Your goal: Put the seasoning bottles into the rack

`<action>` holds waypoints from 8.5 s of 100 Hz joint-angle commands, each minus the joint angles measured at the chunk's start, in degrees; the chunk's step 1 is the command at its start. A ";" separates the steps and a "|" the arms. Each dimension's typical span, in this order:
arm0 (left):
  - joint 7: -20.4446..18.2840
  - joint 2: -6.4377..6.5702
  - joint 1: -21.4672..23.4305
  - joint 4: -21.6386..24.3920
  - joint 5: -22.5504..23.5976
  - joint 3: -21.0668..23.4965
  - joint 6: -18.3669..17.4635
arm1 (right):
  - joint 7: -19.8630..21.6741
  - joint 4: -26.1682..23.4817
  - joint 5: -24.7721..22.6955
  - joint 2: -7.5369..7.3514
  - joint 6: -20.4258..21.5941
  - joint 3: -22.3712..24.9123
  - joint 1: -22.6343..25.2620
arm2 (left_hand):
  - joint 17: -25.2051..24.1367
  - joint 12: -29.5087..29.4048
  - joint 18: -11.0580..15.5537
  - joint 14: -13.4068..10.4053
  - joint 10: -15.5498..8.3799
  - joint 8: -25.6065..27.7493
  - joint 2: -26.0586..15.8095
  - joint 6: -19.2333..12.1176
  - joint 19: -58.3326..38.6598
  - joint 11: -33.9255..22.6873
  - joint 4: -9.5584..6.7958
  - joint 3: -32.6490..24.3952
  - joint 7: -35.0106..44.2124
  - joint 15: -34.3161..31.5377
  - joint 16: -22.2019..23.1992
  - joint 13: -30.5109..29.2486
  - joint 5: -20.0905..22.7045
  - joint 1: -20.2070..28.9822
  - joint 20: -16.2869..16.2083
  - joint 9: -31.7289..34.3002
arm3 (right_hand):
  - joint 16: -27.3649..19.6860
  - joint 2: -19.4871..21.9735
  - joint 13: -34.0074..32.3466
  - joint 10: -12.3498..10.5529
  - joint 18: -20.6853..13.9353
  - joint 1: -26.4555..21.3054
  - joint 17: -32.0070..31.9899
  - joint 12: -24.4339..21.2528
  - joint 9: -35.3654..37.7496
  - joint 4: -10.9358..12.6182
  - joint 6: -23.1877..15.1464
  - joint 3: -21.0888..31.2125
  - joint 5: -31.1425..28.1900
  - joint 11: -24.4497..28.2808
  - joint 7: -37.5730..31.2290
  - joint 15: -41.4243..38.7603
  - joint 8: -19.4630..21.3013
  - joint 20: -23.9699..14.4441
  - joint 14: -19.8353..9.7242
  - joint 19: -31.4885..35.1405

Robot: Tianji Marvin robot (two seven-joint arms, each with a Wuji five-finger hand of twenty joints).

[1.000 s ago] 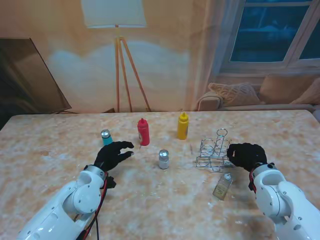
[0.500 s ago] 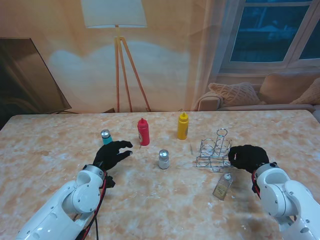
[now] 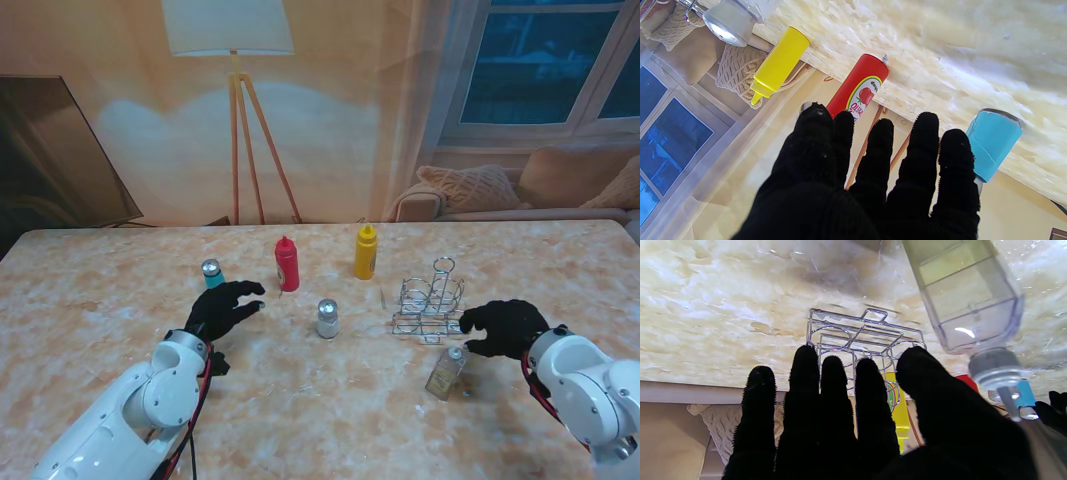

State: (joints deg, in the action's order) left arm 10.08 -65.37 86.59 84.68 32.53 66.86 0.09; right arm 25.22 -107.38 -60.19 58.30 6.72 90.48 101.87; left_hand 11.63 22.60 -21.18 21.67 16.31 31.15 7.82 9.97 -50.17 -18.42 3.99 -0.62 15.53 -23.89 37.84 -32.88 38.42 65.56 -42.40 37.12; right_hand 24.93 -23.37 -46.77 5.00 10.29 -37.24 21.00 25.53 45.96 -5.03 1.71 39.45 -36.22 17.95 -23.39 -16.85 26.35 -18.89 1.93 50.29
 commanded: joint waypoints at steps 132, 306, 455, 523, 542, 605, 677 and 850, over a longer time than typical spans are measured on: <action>-0.76 -0.01 0.33 0.23 0.69 0.16 -0.35 | 15.50 1.14 1.54 -2.04 -0.91 -8.19 -6.14 | -0.52 0.51 -0.48 0.14 0.01 0.29 0.60 -0.38 0.25 -0.23 -0.83 -0.02 0.57 -0.57 1.85 -1.39 0.42 1.44 0.01 0.90 | -4.83 -3.72 6.55 7.16 0.37 17.38 -4.75 -5.80 -8.41 -0.88 10.15 -0.03 5.94 -4.88 12.68 5.67 2.01 3.21 5.09 -5.96; -0.72 0.00 0.44 0.32 0.78 0.30 -0.26 | 7.96 5.09 0.22 -1.36 -0.54 -12.16 -10.33 | -0.38 0.51 -0.52 0.12 -0.09 0.37 1.91 -0.40 -0.02 -0.36 -0.41 -3.85 0.83 -0.79 1.96 -1.49 0.61 -0.28 0.07 0.96 | 15.38 -19.27 -17.64 -12.39 -7.01 -4.85 18.83 20.53 14.60 -9.32 -24.63 15.22 -6.01 20.73 -35.15 -26.90 18.30 -7.07 -11.10 9.25; -0.74 -0.07 0.34 0.21 0.36 0.15 -0.27 | -18.40 10.56 -9.24 0.72 -2.38 -13.88 -10.74 | -0.49 0.55 -0.55 0.17 -0.01 0.36 1.65 -0.31 0.07 -0.29 0.09 -5.90 0.68 -0.78 2.01 -1.47 0.52 -1.49 -0.01 0.98 | 16.20 -21.25 -17.86 -13.17 -6.19 -2.21 19.06 20.34 14.63 -9.53 -26.55 18.86 -6.67 23.82 -38.58 -31.41 19.17 -7.54 -11.73 10.26; -0.90 -0.07 0.12 0.07 0.22 -0.09 -0.13 | -21.53 12.58 -10.50 0.86 -5.13 -15.36 -11.36 | -0.48 0.56 -0.55 0.15 0.09 0.39 1.78 -0.33 0.13 -0.29 0.15 -6.13 0.70 -0.73 1.99 -1.43 0.59 -1.72 -0.01 1.01 | 16.73 -20.66 -17.22 -13.20 -6.07 -2.30 18.55 20.55 14.06 -9.48 -26.83 18.73 -6.09 24.55 -38.81 -32.59 19.56 -7.38 -11.76 10.12; -0.93 -0.07 0.11 0.07 0.21 -0.10 -0.09 | -22.47 12.65 -11.20 0.88 -5.60 -15.36 -10.98 | -0.45 0.55 -0.54 0.15 0.01 0.40 1.83 -0.32 0.10 -0.28 0.16 -6.23 0.70 -0.77 2.01 -1.47 0.61 -1.73 -0.03 0.98 | 17.15 -20.78 -17.12 -13.05 -5.99 -2.18 18.47 20.81 13.93 -9.34 -26.93 18.95 -6.03 24.89 -38.80 -33.50 19.90 -7.42 -11.85 10.28; -0.93 -0.07 0.11 0.07 0.21 -0.10 -0.09 | -22.10 13.67 -11.74 0.95 -9.30 -16.80 -11.33 | -0.41 0.57 -0.49 0.13 0.08 0.44 1.93 -0.35 0.08 -0.30 0.21 -6.49 0.76 -0.75 2.00 -1.48 0.68 -1.84 -0.03 1.00 | 17.09 -20.92 -17.10 -13.12 -5.72 -1.80 18.27 21.21 13.60 -9.44 -26.80 18.76 -5.76 25.78 -38.74 -34.76 21.94 -7.35 -12.15 10.58; -1.12 -0.03 0.20 0.23 0.16 -0.07 -0.16 | -30.52 18.08 -6.93 2.11 -13.29 -18.87 -13.65 | -0.46 0.65 -0.58 0.17 0.16 0.48 1.91 -0.25 0.12 -0.45 0.29 -6.65 0.82 -0.78 2.01 -1.52 0.82 -1.94 -0.01 1.29 | 13.68 -20.94 -19.46 -12.02 -5.83 -2.38 20.53 18.43 15.23 -10.52 -25.06 18.12 -6.15 24.51 -39.15 -31.74 21.27 -6.41 -11.58 12.11; -1.43 0.07 0.04 0.01 0.33 -0.03 -0.43 | -21.80 18.27 -3.85 1.88 -18.12 -19.95 -14.70 | -0.19 0.94 -0.58 0.00 0.02 0.54 3.49 -0.26 -0.11 -1.08 0.33 -8.38 1.12 -1.11 2.10 -2.01 1.08 -2.53 0.01 2.22 | 7.78 -16.14 -11.49 -6.03 -2.13 1.25 11.58 9.82 6.79 -9.42 -18.15 14.21 1.79 15.66 -27.66 -17.53 7.17 -3.94 -5.30 8.37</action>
State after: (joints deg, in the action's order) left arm 9.55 -65.25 86.61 84.59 32.88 66.87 -0.29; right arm 1.68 -89.58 -64.34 59.98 -11.55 70.88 86.63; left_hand 11.63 23.05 -21.20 21.67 16.32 31.15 10.12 9.97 -50.17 -19.16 3.99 -7.35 15.53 -23.89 38.38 -34.35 38.43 63.47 -42.40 38.48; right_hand 33.77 -47.51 -59.55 -2.29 7.04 -34.17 33.85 37.37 54.47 -17.01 -15.99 50.06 -30.69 34.42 -47.14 -35.28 34.41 -22.90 -4.34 59.13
